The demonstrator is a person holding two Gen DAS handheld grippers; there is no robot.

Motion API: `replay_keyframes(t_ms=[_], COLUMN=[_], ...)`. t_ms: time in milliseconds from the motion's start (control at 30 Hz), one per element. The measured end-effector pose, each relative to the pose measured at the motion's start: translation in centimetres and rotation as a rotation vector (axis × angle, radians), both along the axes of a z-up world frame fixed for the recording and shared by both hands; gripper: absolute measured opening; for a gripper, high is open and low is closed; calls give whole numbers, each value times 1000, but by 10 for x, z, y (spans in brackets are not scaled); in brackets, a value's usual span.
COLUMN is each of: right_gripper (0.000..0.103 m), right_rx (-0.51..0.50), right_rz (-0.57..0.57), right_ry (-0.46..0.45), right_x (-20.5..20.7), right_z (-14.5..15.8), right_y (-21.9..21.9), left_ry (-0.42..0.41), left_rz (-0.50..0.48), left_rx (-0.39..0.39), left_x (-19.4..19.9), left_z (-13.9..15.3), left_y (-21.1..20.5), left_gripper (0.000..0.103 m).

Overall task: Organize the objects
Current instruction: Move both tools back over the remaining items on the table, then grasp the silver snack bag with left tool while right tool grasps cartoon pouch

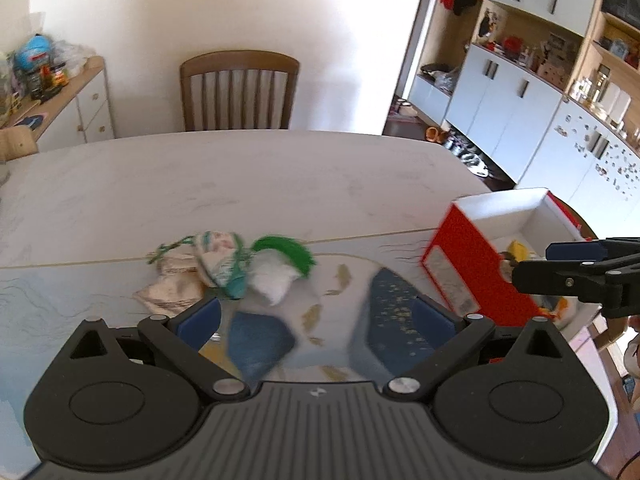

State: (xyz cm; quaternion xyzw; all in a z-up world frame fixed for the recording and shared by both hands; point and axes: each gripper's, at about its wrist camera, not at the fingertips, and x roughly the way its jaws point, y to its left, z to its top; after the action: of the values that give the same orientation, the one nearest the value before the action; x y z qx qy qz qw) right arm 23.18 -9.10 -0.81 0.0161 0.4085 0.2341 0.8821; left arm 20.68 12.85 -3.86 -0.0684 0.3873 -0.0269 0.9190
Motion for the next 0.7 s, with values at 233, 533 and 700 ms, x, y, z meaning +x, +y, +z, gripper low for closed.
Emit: replay_keyframes(t_ms=[233,533,700], right_gripper=[95,95,95], right_rx=[-37,-71,-92], right_rz=[25,66,126], right_ry=[15,31,41], right_x=[14,39,54], right_z=[-12,-23,-29], right_y=[40,86,117], left_ry=[-7,19,30], left_rz=[70,116,119], left_rx=[43,61,98], left_x=[-1,5,16], left_z=[-18,-50,-70], left_y=[44,86,99], left_gripper=[102,102,102])
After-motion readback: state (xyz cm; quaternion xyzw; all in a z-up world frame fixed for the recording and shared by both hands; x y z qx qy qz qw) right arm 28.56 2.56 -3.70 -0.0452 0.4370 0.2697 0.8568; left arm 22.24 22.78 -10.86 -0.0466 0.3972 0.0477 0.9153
